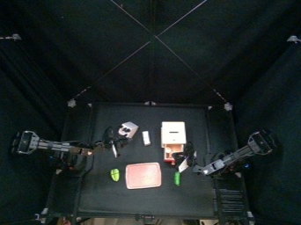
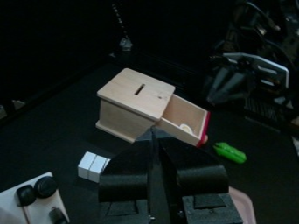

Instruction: Put egg half in drawer and close drawer

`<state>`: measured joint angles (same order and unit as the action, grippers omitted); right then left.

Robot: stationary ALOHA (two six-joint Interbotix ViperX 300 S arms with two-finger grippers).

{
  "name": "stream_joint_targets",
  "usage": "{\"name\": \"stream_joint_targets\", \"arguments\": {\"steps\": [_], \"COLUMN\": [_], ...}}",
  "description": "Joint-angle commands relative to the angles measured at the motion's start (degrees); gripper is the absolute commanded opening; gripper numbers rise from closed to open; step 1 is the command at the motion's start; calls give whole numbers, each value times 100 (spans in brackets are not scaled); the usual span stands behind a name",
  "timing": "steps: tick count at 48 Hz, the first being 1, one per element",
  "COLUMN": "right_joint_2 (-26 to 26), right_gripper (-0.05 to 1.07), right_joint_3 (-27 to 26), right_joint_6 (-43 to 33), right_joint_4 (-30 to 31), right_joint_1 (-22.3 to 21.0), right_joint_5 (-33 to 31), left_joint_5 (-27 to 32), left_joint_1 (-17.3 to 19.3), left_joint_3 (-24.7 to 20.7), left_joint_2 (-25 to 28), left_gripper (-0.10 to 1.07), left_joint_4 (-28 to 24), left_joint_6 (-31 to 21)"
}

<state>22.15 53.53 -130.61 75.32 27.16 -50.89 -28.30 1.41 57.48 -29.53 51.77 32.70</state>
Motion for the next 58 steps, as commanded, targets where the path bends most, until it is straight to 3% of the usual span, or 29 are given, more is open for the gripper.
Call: {"name": "stream_joint_targets", "arguments": {"steps": [1,14,19,31,44,58], "right_joint_2": [123,246,369,255,-18,-352], "right_gripper": [44,11,5,5,5,5], "right_joint_3": [26,237,272,396,439,360], "right_joint_6": [9,9,0,-26,-26,-9], "right_joint_4": [44,-9,-105,-299,-413,-431], "right_joint_1": [70,88,97,62,53,18], "right_joint_5": [158,519,686,993,1239,1784], "left_joint_5": [-26,712,1116,1793,2021,2083], "left_joint_1": [149,765,1081,1573,1916,1995], "left_joint_3": [-562,-1863,-2373,-3568,-4711,-5317], "left_joint_2": [360,1521,1951,3059,4131,4869], "left_gripper": [46,45,45,45,45,40], "left_joint_4": [272,571,782,853,958,1037], "left_joint_6": [9,9,9,9,9,9]}}
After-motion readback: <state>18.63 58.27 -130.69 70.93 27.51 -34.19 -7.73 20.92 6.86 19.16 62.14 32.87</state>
